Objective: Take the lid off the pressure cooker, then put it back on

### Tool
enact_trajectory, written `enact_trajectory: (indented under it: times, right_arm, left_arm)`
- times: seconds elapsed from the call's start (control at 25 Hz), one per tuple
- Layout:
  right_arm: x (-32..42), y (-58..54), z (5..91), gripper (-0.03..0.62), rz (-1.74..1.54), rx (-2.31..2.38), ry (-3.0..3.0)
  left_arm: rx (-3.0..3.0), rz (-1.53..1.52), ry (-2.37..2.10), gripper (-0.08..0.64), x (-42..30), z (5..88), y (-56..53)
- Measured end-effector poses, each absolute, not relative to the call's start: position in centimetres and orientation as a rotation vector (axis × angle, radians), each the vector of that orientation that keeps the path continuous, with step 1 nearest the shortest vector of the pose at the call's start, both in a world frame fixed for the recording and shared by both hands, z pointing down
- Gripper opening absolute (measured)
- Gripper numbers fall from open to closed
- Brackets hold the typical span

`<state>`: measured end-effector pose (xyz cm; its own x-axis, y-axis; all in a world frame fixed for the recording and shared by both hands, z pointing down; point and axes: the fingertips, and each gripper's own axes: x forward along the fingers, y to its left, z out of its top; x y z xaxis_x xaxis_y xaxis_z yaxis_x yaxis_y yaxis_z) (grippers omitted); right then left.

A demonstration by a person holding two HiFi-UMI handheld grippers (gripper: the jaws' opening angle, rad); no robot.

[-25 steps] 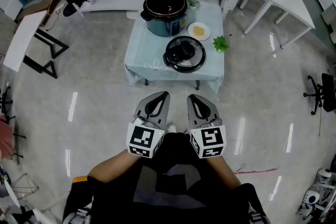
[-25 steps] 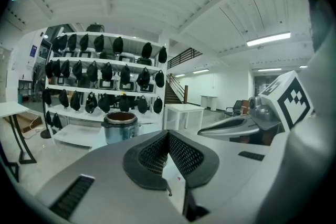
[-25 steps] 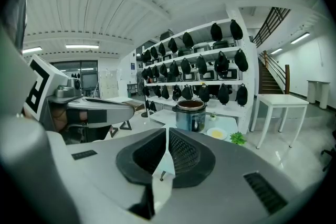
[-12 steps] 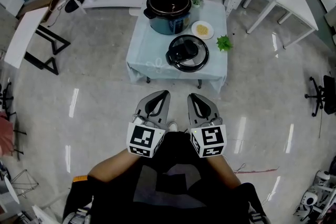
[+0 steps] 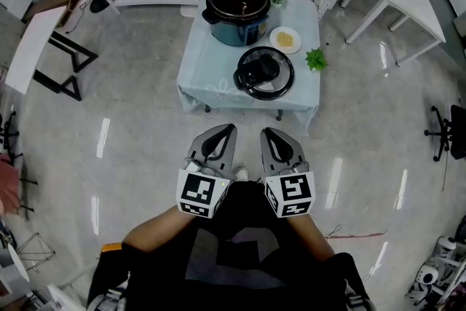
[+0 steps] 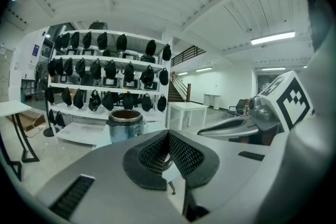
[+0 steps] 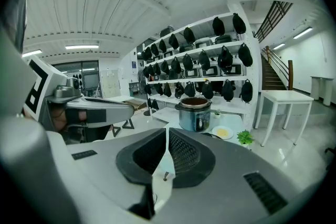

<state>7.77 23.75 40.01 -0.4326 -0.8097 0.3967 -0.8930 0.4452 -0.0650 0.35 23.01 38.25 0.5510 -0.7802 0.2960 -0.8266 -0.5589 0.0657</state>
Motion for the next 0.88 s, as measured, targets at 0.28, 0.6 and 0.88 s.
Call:
enact_trajectory:
  times: [0.28,0.6,0.88]
  right_arm:
    - [6.9,21.6,40.2,0.032,0.393,1.47,-2.375]
    - [5.6,17.6,40.3,0.032,0.401,1.522,-2.343]
    - [4.8,13.8,39.2,0.034,0.397,1.622,-2.282]
  left_arm:
    - [2.595,0.344,-1.331,0.008,-0.3,38.3,20.7]
    - [2.643,0.344,-1.274,0.008,-1.5,38.0,16.4]
    - [2.697,0.338,-1.185,0.008,-2.5,36.8,12.1]
